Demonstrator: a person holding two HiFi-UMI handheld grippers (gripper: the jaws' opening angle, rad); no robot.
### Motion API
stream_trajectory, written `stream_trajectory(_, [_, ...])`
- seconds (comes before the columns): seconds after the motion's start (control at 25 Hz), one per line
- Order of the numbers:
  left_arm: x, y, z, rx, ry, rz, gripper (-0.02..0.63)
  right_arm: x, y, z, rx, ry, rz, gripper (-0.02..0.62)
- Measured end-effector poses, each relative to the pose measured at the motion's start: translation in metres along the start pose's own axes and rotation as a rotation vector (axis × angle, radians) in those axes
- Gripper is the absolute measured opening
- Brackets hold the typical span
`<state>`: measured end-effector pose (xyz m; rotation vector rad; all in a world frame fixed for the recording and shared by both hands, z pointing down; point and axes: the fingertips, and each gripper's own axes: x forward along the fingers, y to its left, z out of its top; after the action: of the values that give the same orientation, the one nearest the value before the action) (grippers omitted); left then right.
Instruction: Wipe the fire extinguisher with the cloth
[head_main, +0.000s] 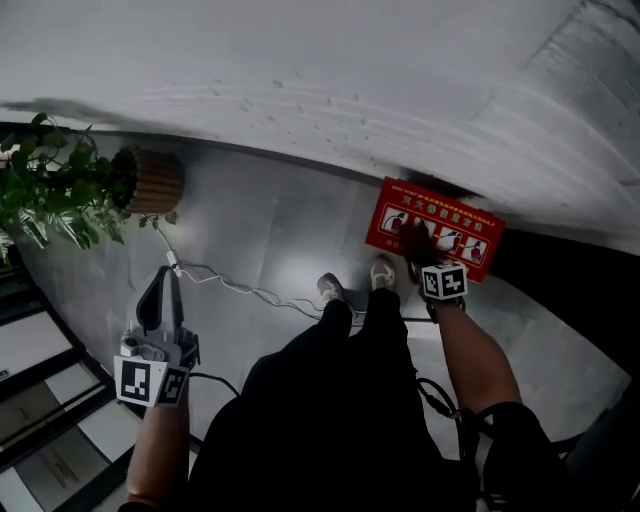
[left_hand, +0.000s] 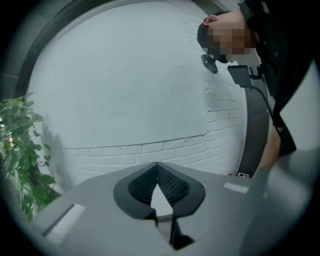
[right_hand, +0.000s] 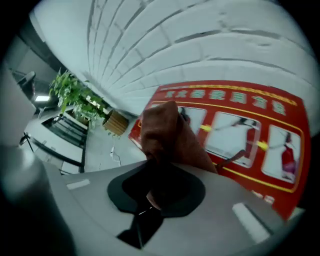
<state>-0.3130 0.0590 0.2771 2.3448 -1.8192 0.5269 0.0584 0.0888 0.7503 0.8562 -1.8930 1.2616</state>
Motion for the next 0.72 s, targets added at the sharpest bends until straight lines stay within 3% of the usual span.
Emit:
stream_trajectory(0.2, [0.04,-0.038,0.015,0.033,-0.031,-0.142,0.0,-0.066,-0.084,-0.054,0.234,-0.079,-0.151,0.046])
stream_trajectory(0.36, [0.057,-0.059,0.023,-0.006,-0.048,-0.179,0.0,-0.108,-0.144,-0.102,0.397,-0.053,-0.325,0.046])
stream_trajectory(0.44, [0.056,-0.064,0.025,0.011,-0.058,-0.193,0.0,-0.125,-0.157,-0.111,0.443,-0.082,-0.36,0.046])
stream_trajectory(0.56, [0.046,-0.058,0.025,0.03,-0.065,-0.177,0.0,-0.131,-0.144,-0.075,0.327,-0.169,-0.319,0.046])
stream_trajectory(0.72, [0.023,-0.032,0.018,-0.007,-0.053,-0.083,0.0,-0.1,-0.087,0.017,0.126,-0.261,-0.168,0.046])
